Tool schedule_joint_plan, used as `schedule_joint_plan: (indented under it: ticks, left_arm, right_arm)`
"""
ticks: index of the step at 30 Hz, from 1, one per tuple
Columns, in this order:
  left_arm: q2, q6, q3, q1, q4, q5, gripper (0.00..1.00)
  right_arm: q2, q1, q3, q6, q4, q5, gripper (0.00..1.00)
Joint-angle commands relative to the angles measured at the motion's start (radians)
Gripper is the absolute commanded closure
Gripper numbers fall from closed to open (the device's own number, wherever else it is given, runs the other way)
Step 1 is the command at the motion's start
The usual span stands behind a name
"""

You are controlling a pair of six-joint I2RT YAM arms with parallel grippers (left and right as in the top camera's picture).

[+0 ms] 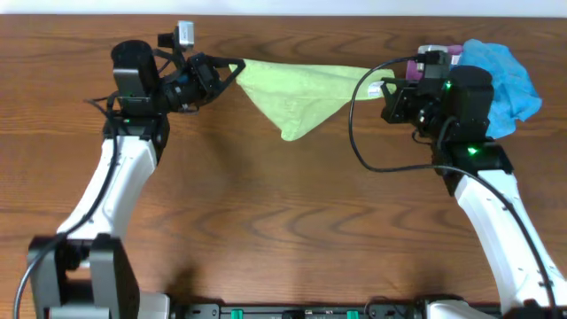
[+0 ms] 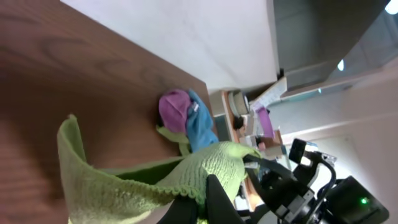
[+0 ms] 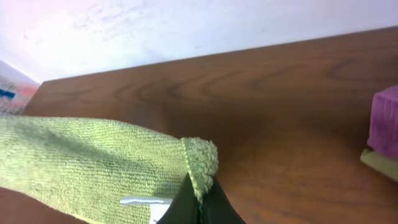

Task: Fold the cloth
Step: 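Lift the towel and stretch it between both grippers, then lay the towel flat on the table and release both grippers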

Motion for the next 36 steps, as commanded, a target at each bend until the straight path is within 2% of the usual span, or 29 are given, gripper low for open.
schedule_joint_plan:
  ticks: [1, 5, 9, 15, 19, 24, 30, 36]
  left_arm:
    - [0.064, -0.035, 0.041, 0.011, 0.049, -0.022, 0.94]
    - [0.142, -0.018, 0.121, 0.014, 0.048, 0.031, 0.94]
    - [0.172, 0.050, 0.160, 0.021, -0.043, 0.087, 0.95]
    - [0.172, 0.371, 0.160, 0.045, -0.470, 0.134, 0.94]
    - [0.172, 0.623, 0.160, 0.066, -0.809, 0.056, 0.95]
    - [0.172, 0.855, 0.159, 0.088, -1.101, -0.036, 0.94]
    - [0.172, 1.007, 0.142, 0.100, -1.263, -0.119, 0.94]
    - [0.172, 1.027, 0.092, 0.103, -1.273, -0.167, 0.94]
  right_arm:
    - [0.055, 0.004, 0.048, -0.015, 0.011, 0.057, 0.99]
    - [0.113, 0.004, 0.112, -0.038, -0.005, 0.071, 0.99]
    - [0.125, 0.004, 0.147, -0.064, -0.111, 0.071, 0.99]
    - [0.124, 0.007, 0.147, -0.109, -0.365, 0.071, 0.99]
    - [0.124, 0.014, 0.146, -0.142, -0.504, 0.071, 0.99]
    - [0.124, 0.021, 0.130, -0.143, -0.659, 0.082, 0.99]
    - [0.122, 0.026, 0.063, -0.138, -0.719, 0.101, 0.98]
    - [0.102, 0.033, -0.029, -0.107, -0.728, 0.101, 0.99]
